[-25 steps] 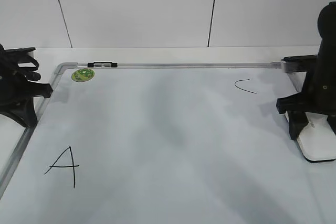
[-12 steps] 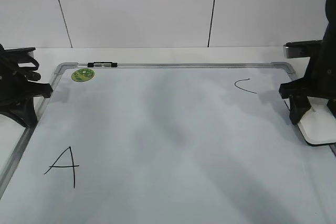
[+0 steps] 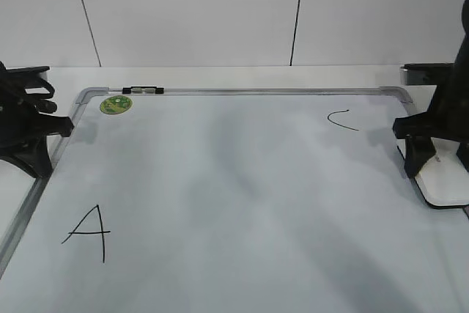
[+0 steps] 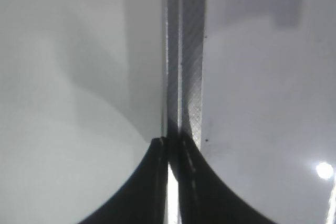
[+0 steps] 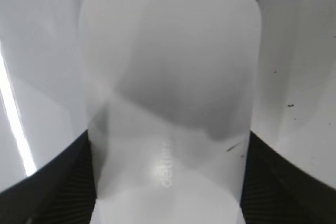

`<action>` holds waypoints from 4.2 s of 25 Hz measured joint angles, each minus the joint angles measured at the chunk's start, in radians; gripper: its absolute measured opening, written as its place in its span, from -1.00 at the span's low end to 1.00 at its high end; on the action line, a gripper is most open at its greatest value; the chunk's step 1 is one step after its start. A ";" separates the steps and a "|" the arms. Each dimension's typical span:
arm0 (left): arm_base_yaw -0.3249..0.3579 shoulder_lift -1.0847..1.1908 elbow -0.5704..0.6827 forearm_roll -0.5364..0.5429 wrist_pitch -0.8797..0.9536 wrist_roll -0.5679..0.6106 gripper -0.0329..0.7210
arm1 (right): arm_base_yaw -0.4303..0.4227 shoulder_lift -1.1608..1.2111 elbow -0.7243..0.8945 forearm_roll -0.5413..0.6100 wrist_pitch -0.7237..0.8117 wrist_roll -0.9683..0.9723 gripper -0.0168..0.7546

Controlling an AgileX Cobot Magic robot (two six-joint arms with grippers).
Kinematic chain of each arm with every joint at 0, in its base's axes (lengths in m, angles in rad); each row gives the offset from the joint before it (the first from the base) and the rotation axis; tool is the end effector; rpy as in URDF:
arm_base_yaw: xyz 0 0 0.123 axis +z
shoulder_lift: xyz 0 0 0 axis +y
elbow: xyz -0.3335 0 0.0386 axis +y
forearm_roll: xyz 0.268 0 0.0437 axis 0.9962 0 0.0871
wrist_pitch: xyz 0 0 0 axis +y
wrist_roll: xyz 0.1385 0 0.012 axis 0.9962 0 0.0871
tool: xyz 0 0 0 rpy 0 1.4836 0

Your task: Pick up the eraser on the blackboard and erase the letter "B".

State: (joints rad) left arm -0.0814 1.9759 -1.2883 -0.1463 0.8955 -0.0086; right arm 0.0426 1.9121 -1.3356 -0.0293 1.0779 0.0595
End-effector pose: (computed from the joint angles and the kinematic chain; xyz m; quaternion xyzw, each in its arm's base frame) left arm 0.4100 -0.0493 0.1403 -0.0072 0.9976 -0.0603 0.0347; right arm 0.3967 0.0133 0.1759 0.0015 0.9999 -0.0128 0.0025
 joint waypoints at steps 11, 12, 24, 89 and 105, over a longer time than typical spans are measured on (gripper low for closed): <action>0.000 0.000 0.000 0.000 0.000 0.000 -0.87 | -0.040 0.001 0.000 0.084 0.000 -0.110 0.44; 0.000 0.000 0.000 0.000 0.000 0.000 -0.87 | -0.040 0.001 0.000 0.084 0.000 -0.112 0.44; 0.000 0.000 0.000 0.000 0.000 0.000 -0.87 | -0.040 0.001 0.000 0.084 -0.002 -0.114 0.44; 0.000 -0.600 0.001 0.059 0.327 0.014 -0.27 | -0.038 -1.115 0.244 0.043 0.179 -0.046 0.56; 0.000 -1.485 0.441 0.077 0.340 0.014 -0.29 | -0.038 -1.689 0.473 -0.015 0.194 0.000 0.56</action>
State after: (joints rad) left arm -0.0814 0.4913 -0.8478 -0.0693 1.2357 0.0054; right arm 0.0048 0.2226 -0.8624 -0.0446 1.2716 0.0598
